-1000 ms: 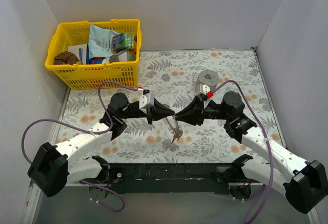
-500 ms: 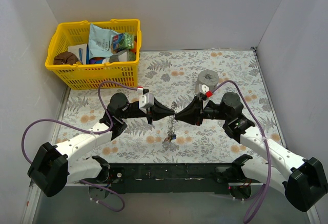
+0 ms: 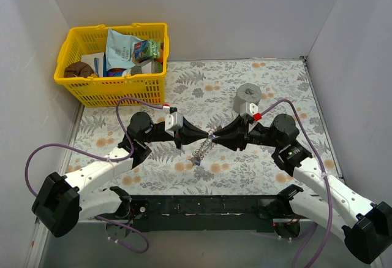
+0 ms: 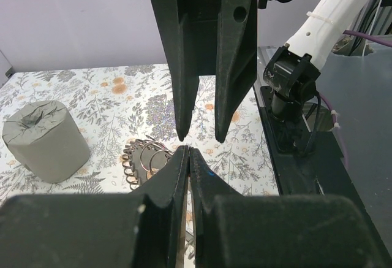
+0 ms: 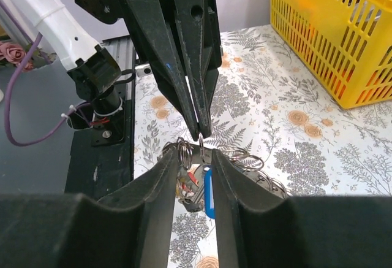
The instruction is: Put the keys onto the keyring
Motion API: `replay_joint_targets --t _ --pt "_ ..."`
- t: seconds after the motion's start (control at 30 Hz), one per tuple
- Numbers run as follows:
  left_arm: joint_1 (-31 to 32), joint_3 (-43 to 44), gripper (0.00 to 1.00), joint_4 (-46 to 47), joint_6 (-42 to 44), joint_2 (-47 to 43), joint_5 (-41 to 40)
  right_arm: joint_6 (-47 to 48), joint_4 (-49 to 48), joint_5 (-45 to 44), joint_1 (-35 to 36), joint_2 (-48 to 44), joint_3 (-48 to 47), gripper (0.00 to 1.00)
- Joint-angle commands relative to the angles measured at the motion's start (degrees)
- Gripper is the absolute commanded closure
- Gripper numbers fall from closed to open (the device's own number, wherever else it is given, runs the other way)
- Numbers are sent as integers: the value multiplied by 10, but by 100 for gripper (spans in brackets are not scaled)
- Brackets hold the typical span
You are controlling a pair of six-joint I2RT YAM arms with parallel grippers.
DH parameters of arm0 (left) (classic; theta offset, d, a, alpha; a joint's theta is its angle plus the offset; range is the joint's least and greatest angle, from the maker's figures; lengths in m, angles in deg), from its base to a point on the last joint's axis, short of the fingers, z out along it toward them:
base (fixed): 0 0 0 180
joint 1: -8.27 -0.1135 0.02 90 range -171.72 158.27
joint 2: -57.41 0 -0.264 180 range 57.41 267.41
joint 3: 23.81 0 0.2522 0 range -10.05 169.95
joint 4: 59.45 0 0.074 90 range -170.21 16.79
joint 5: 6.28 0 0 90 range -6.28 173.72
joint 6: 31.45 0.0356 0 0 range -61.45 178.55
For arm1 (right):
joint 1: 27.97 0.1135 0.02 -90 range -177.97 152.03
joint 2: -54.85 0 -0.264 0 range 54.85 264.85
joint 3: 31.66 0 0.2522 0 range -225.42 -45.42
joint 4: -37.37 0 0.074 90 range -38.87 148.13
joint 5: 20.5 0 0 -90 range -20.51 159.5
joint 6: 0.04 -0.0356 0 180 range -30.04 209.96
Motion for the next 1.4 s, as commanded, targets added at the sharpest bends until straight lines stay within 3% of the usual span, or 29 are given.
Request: replay_joint_targets --t 0.0,0.7,0.87,0.93,1.0,1.1,1.23,1.3,1.37 --pt "-1 5 100 27 -1 -19 5 13 -3 0 2 20 -3 62" --pt "-1 3 100 26 -2 -20 6 -54 -87 32 2 56 1 72" --pt "-1 4 100 29 -4 -20 9 -66 -94 29 2 72 0 82" --pt "-1 6 100 29 -5 -19 12 -72 -96 25 2 77 -1 94" --pt "-2 6 100 28 -5 -19 15 -74 -96 19 4 80 -2 99" --pt "-1 5 100 19 -2 -20 15 -65 -77 8 5 80 -9 99" --pt "-1 28 100 -52 44 -34 2 6 31 -19 5 73 -42 99" --pt "-2 56 85 -131 73 -36 0 39 107 -28 5 77 -76 99" --pt "-2 76 80 -209 115 -31 -2 82 162 -34 5 85 -101 99"
